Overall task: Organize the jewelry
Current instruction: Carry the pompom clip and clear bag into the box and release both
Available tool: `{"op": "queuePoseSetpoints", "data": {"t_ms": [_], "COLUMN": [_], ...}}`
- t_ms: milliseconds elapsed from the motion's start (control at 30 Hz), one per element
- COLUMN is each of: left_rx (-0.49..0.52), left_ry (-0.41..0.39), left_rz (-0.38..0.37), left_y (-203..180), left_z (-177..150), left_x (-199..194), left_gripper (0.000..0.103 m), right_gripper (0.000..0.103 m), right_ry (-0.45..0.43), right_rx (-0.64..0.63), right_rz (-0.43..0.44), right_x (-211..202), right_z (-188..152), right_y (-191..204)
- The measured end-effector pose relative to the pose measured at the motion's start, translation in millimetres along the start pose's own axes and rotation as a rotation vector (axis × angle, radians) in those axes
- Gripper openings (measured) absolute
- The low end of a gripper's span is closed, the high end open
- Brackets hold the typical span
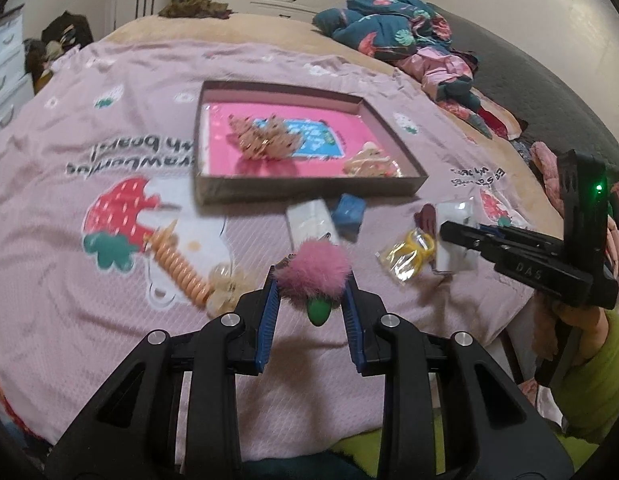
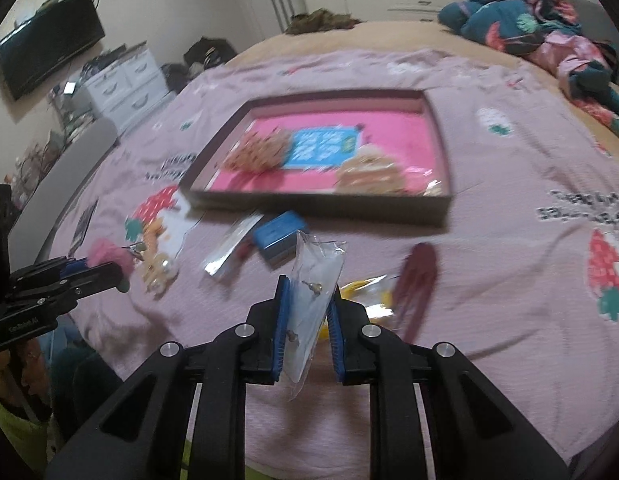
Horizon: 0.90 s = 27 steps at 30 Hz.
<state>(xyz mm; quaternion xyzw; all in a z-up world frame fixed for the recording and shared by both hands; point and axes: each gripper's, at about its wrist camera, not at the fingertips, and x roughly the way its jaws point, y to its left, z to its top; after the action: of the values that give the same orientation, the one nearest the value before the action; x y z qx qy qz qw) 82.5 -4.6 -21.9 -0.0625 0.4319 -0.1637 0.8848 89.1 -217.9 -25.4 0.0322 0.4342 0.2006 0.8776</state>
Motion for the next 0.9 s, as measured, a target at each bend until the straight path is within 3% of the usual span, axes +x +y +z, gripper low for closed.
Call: {"op": "queuePoseSetpoints", "data": {"t_ms": [533, 900], "left_rx": [0.067, 0.065], "left_ry": [-0.079, -0.098], "left_rz": [-0.012, 0.018], "left_y": [-34.8, -35.5], "left_z": [59.5, 92.1], "left_x": [-6.5, 0.4], "left_gripper": [0.022, 0.022], "right_gripper": [0.017, 0.017], "right_ry": [-0.147, -0.197], "right_rx": [0.008, -0.02], "right_rz": [-0.046, -0.04], "right_x": [-67.4, -76.5], "right_z": [24.3, 55.2], "right_y": [-34.9, -40.8]}}
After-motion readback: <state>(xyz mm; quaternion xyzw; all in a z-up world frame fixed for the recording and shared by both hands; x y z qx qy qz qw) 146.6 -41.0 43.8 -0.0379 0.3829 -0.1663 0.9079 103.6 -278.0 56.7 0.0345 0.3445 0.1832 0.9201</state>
